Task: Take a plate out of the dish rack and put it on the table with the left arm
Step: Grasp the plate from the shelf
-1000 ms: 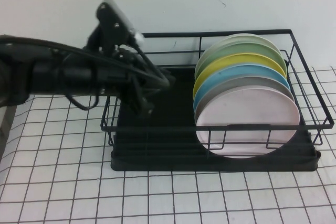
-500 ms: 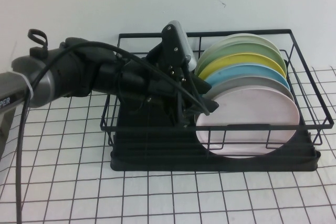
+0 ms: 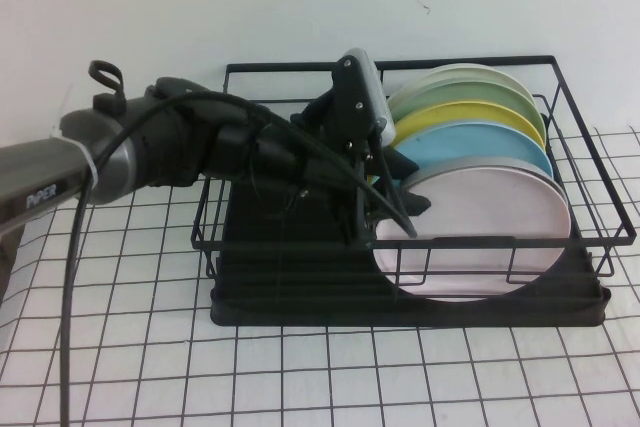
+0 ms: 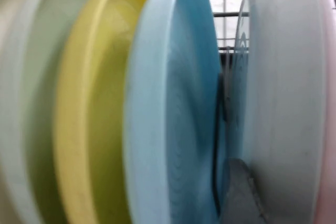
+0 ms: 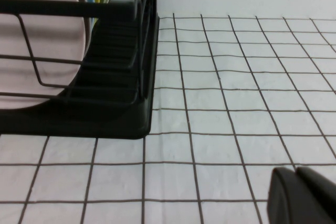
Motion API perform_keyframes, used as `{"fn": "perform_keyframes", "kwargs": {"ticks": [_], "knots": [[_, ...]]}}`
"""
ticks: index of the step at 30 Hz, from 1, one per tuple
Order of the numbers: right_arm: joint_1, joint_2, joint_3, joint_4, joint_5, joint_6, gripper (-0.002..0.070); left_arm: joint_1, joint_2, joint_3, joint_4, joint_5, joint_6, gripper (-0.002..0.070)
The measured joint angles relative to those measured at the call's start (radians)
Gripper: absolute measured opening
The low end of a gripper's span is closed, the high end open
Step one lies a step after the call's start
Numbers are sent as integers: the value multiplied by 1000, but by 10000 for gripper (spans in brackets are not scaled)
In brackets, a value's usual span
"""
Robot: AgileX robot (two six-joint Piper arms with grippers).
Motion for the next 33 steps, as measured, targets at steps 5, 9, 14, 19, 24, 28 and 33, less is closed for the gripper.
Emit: {"fn": "perform_keyframes", "kwargs": {"ticks": [5,9,14,19,24,28,33], "knots": [[0,0,0,0,0,0,-1,0,-74,0,22,-62,16,342],[0,0,0,0,0,0,-1,0,-140,0,26,-47,21,342],[0,0,0,0,0,0,-1,-1,-154,-1,43,50,-9,342],[0,0,0,0,0,0,-1,-3,-136,-1,88,53,-45,342],[0,0,0,0,0,0,-1,-5,-108,-1,111,61,-47,342],[0,0,0,0,0,0,-1,-7,-79,-1,115,61,-51,342],[0,0,0,0,0,0,-1,-7,-46,-1,115,52,-51,342]]}}
